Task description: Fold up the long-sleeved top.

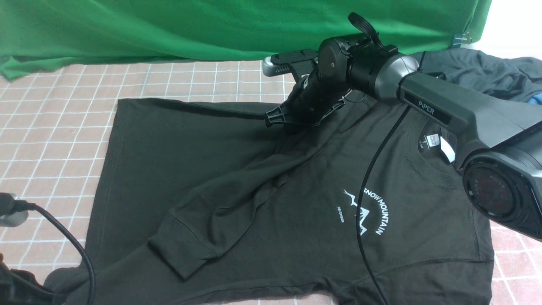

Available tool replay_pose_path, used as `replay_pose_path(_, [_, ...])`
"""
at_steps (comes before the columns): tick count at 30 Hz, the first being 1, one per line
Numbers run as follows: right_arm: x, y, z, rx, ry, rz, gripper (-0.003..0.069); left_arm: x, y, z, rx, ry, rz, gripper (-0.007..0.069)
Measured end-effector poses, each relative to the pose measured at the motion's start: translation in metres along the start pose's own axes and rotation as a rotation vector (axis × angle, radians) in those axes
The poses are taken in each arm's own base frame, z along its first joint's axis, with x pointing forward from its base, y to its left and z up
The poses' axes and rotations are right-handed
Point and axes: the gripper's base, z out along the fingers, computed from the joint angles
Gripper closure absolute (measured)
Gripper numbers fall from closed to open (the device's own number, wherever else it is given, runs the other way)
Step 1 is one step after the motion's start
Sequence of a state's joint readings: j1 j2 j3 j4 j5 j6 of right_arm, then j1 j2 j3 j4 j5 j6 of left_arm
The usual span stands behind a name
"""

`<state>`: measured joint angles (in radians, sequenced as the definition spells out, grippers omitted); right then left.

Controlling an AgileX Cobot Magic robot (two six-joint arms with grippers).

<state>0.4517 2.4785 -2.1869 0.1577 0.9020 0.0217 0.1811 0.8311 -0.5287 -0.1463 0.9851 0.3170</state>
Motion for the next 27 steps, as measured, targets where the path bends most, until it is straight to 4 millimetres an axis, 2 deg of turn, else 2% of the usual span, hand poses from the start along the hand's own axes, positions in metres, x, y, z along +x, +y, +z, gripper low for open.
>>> replay_pose_path(3, [-0.006,0.003,-0.01,-0.013,-0.02,-0.012,0.0632,0.0,0.0,0.0,0.0,0.0,0.0,0.0585])
replay_pose_path(5, [-0.021,0.009,-0.03,-0.046,-0.089,-0.01,0.0633,0.0,0.0,0.0,0.0,0.0,0.0,0.0585])
replay_pose_path(9, [-0.034,0.016,-0.05,-0.084,-0.161,-0.022,0.0633,0.0,0.0,0.0,0.0,0.0,0.0,0.0585])
replay_pose_path(11, [-0.036,0.018,-0.054,-0.096,-0.166,-0.021,0.0633,0.0,0.0,0.0,0.0,0.0,0.0,0.0585])
replay_pose_path(14, [-0.028,0.018,-0.054,-0.095,-0.079,-0.018,0.0623,0.0,0.0,0.0,0.0,0.0,0.0,0.0585])
replay_pose_path(16, [-0.018,0.017,-0.054,-0.081,0.028,0.012,0.0582,0.0,0.0,0.0,0.0,0.0,0.0,0.0585])
replay_pose_path(17, [-0.011,0.016,-0.051,-0.07,0.098,0.034,0.051,0.0,0.0,0.0,0.0,0.0,0.0,0.0585])
replay_pose_path(20, [-0.002,0.022,-0.046,-0.056,0.159,0.039,0.0336,0.0,0.0,0.0,0.0,0.0,0.0,0.0585])
replay_pose_path(22, [0.001,0.027,-0.043,-0.057,0.176,0.036,0.0278,0.0,0.0,0.0,0.0,0.0,0.0,0.0585])
replay_pose_path(24, [0.006,0.033,-0.038,-0.061,0.2,0.041,0.0248,0.0,0.0,0.0,0.0,0.0,0.0,0.0585])
replay_pose_path(27, [0.01,0.032,-0.031,-0.058,0.21,0.063,0.0274,0.0,0.0,0.0,0.0,0.0,0.0,0.0585])
